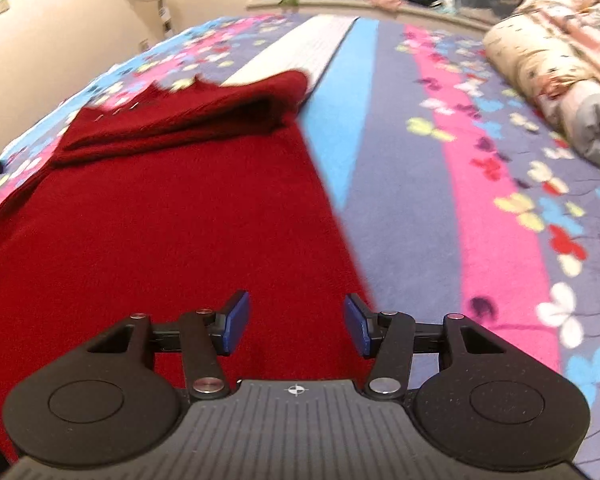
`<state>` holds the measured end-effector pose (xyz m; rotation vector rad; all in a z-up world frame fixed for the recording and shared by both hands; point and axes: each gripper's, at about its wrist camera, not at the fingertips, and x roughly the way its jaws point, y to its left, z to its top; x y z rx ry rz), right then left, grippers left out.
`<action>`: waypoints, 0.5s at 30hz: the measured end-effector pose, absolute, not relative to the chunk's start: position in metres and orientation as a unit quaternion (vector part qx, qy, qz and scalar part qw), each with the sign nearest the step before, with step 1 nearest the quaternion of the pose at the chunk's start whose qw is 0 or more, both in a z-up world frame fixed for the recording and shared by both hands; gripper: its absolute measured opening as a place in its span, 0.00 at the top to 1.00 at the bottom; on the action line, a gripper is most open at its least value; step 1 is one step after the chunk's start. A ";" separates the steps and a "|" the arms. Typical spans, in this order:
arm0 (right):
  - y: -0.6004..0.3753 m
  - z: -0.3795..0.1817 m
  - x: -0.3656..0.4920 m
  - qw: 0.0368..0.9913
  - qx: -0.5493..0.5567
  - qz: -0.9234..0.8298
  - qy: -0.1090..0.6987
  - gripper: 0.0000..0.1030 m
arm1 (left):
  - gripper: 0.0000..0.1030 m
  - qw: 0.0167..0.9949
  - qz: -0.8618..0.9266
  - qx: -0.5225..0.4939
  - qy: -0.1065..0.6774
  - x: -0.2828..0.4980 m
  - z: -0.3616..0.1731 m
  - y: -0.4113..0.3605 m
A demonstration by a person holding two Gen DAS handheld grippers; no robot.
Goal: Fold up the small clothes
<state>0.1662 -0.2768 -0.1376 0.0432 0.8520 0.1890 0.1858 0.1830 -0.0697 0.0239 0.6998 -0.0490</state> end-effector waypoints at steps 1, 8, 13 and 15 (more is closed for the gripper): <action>-0.284 -0.137 0.167 0.909 0.028 0.083 0.408 0.48 | 0.69 0.935 -0.018 -0.005 0.354 0.183 -0.062 0.185; -0.332 -0.131 0.160 0.916 0.085 0.053 0.389 0.48 | 0.62 0.931 0.015 0.005 0.364 0.105 -0.039 0.187; -0.343 -0.131 0.142 0.915 0.086 0.071 0.387 0.47 | 0.62 0.899 0.052 -0.032 0.433 0.062 -0.089 0.189; -0.345 -0.132 0.140 0.914 0.079 0.069 0.393 0.47 | 0.62 0.895 0.054 -0.038 0.441 0.052 -0.096 0.188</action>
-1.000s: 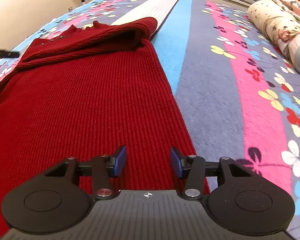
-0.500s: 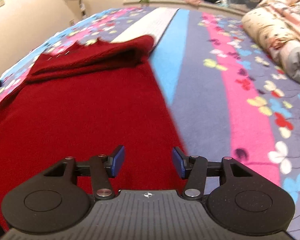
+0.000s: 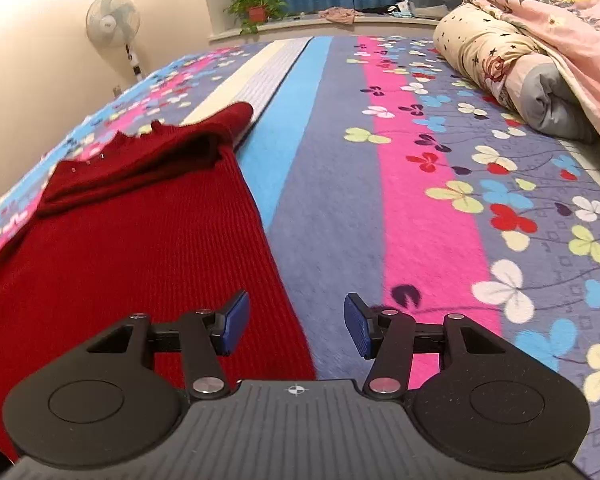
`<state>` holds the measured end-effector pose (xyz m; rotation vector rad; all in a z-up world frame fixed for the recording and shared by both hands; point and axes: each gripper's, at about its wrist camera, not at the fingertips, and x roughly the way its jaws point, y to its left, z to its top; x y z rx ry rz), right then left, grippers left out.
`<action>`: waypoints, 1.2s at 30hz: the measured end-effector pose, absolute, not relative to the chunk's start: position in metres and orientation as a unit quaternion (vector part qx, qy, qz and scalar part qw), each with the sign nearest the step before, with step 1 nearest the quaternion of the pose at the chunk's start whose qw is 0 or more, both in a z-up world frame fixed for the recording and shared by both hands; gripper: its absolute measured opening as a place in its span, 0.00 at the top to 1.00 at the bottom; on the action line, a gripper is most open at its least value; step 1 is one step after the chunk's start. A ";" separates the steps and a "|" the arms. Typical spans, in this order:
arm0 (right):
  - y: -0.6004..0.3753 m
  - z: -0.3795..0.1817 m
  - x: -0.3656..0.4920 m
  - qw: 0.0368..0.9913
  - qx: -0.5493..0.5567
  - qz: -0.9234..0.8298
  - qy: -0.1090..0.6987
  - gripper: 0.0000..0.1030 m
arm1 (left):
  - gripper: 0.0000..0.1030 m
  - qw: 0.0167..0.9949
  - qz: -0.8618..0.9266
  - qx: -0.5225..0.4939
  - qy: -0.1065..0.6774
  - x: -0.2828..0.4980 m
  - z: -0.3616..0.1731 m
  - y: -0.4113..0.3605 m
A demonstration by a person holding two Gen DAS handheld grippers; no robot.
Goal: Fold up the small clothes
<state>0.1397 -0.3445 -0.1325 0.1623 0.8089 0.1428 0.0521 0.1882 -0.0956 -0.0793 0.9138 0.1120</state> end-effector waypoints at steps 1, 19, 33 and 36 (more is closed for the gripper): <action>-0.346 -0.134 0.138 0.911 0.080 0.071 0.398 0.47 | 0.62 0.896 0.050 -0.038 0.440 0.048 -0.096 0.188; -0.315 -0.189 0.165 0.865 0.049 0.066 0.495 0.34 | 0.56 0.841 0.016 -0.112 0.529 0.033 -0.142 0.214; -0.327 -0.173 0.155 0.858 0.123 0.107 0.486 0.71 | 0.75 0.858 -0.063 -0.159 0.484 0.019 -0.122 0.211; -0.322 -0.184 0.154 0.851 0.091 0.098 0.508 0.64 | 0.72 0.831 -0.036 -0.120 0.542 0.027 -0.145 0.202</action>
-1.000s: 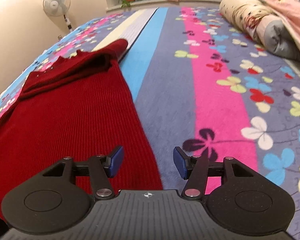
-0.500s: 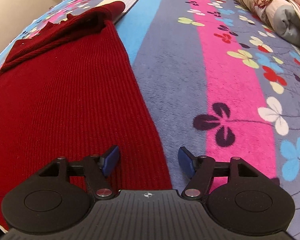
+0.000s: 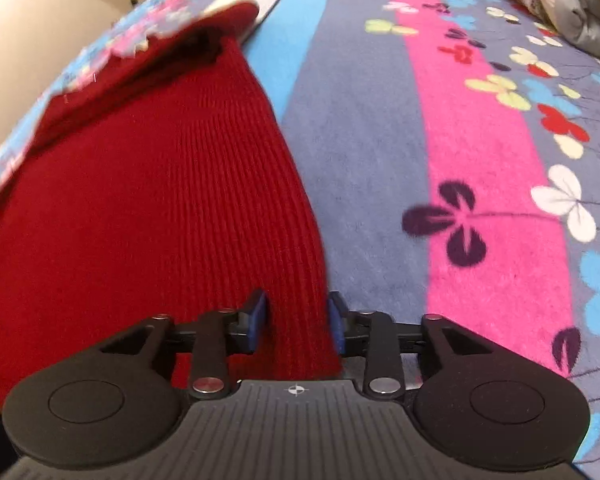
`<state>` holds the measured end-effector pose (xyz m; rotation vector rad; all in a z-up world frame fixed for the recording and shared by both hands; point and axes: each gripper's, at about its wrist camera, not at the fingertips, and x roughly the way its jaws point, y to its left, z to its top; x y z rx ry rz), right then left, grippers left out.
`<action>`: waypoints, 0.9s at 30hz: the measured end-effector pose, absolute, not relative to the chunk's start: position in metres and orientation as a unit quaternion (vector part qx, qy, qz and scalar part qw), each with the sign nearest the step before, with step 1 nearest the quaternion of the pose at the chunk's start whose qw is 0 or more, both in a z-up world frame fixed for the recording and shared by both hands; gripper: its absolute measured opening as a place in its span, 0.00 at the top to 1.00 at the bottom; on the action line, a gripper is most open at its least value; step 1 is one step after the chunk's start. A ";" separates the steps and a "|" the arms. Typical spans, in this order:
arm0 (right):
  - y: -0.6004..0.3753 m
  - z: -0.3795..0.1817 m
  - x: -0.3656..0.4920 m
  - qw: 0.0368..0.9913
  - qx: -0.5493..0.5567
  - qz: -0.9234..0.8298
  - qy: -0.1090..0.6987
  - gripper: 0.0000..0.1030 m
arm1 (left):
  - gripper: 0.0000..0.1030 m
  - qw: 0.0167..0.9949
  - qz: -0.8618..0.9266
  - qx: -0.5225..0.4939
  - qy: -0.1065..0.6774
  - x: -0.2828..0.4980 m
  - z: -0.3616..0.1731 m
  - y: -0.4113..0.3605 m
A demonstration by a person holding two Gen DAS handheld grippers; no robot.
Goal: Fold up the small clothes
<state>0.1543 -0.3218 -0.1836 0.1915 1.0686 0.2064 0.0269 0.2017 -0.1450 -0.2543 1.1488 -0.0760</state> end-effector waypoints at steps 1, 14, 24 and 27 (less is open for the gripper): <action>-0.321 -0.183 0.155 0.852 0.087 0.098 0.507 0.64 | 0.72 0.833 -0.036 -0.118 0.540 0.027 -0.146 0.200; -0.315 -0.165 0.147 0.869 0.082 0.124 0.472 0.83 | 0.89 0.876 -0.051 -0.066 0.474 0.017 -0.116 0.184; -0.333 -0.057 0.090 0.922 0.069 0.191 0.331 0.95 | 0.92 0.938 -0.100 -0.046 0.329 -0.041 -0.008 0.191; -0.342 -0.032 0.063 0.931 0.069 0.199 0.299 0.95 | 0.92 0.943 -0.120 -0.052 0.306 -0.066 0.019 0.196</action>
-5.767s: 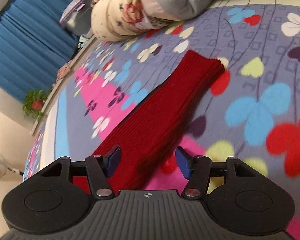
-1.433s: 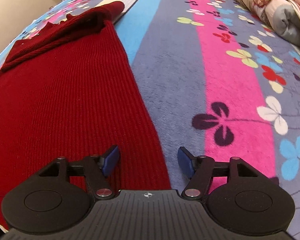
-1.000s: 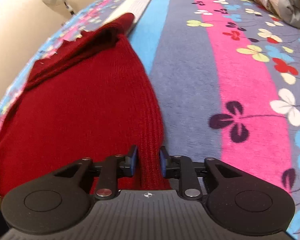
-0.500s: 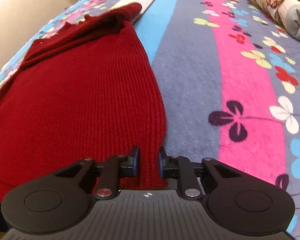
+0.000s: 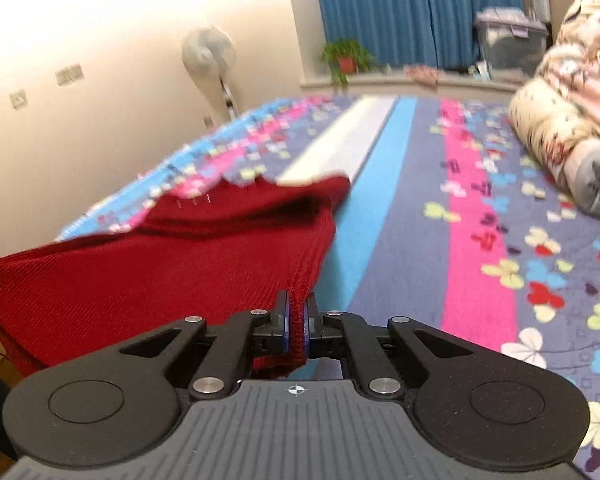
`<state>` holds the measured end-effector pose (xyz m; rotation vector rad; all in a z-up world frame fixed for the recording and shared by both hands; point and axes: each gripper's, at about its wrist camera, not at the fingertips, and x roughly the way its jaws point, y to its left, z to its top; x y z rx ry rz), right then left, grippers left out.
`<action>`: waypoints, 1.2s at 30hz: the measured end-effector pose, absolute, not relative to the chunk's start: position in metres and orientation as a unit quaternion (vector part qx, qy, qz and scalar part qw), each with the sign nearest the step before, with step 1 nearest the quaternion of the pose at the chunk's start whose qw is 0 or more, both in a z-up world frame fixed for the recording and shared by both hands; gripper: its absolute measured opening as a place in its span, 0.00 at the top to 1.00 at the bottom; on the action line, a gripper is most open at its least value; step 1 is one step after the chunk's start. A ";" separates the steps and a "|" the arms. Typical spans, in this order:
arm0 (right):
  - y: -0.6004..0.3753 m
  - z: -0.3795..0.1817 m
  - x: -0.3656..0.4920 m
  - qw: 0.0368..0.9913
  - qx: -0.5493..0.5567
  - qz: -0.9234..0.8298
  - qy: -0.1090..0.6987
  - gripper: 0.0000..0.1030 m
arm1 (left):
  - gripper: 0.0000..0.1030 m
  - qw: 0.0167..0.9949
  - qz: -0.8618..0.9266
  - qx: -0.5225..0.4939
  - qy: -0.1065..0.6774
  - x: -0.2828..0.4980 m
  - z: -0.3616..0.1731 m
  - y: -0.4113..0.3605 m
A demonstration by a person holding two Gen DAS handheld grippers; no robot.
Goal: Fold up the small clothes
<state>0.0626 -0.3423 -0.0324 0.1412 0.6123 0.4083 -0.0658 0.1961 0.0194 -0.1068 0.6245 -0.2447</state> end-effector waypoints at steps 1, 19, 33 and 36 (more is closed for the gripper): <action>-0.349 -0.025 0.052 0.932 0.079 0.202 0.290 0.95 | 0.92 0.944 -0.129 -0.054 0.300 -0.078 0.029 0.200; -0.355 -0.052 0.178 0.905 0.145 0.160 0.366 0.95 | 0.90 0.902 -0.059 -0.224 0.364 0.089 -0.028 0.303; -0.340 -0.132 0.245 0.896 0.171 0.138 0.386 0.58 | 0.51 0.886 0.008 -0.217 0.409 0.126 -0.071 0.320; -0.331 -0.153 0.257 0.862 0.191 0.172 0.437 0.50 | 0.45 0.883 0.010 -0.196 0.427 0.134 -0.088 0.306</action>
